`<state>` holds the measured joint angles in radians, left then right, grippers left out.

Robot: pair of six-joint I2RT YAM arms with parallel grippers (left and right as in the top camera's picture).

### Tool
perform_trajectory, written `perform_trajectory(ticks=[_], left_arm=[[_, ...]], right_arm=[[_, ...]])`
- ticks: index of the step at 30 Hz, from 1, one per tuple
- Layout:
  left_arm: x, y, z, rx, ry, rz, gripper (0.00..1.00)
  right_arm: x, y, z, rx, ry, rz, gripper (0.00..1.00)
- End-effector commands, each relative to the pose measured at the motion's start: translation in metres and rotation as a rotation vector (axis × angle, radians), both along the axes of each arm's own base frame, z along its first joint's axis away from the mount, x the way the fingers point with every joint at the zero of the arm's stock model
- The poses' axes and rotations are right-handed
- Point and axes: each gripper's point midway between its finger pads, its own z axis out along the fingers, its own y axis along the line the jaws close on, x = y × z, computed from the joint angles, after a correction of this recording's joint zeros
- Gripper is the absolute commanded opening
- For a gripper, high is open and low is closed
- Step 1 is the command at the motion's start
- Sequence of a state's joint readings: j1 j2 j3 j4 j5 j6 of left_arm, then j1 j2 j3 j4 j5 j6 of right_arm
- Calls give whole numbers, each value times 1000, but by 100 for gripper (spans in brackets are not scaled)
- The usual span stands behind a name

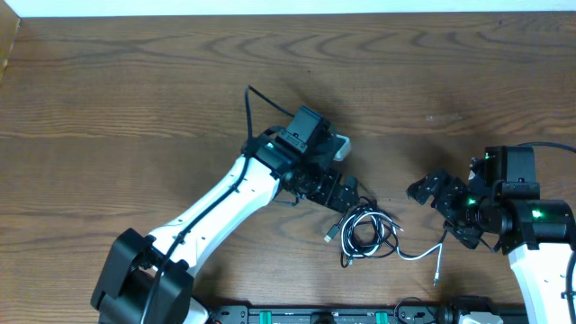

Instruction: Untangle cables

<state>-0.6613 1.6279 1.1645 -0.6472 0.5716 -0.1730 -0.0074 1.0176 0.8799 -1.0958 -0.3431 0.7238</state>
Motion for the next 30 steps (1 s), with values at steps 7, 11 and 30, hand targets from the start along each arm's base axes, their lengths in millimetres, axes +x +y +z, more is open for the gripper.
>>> perform_trajectory(ticks=[7,11,30], left_arm=[[-14,11,-45,169,-64,-38,97],[-2,17,-50,213,-122,-11,68],[24,30,-11,118,-201,108,8]], right_arm=[[1,-2,4,-4,-16,-6,99],[1,-2,4,-4,-16,-6,99],[1,-2,4,-4,-16,-6,99]])
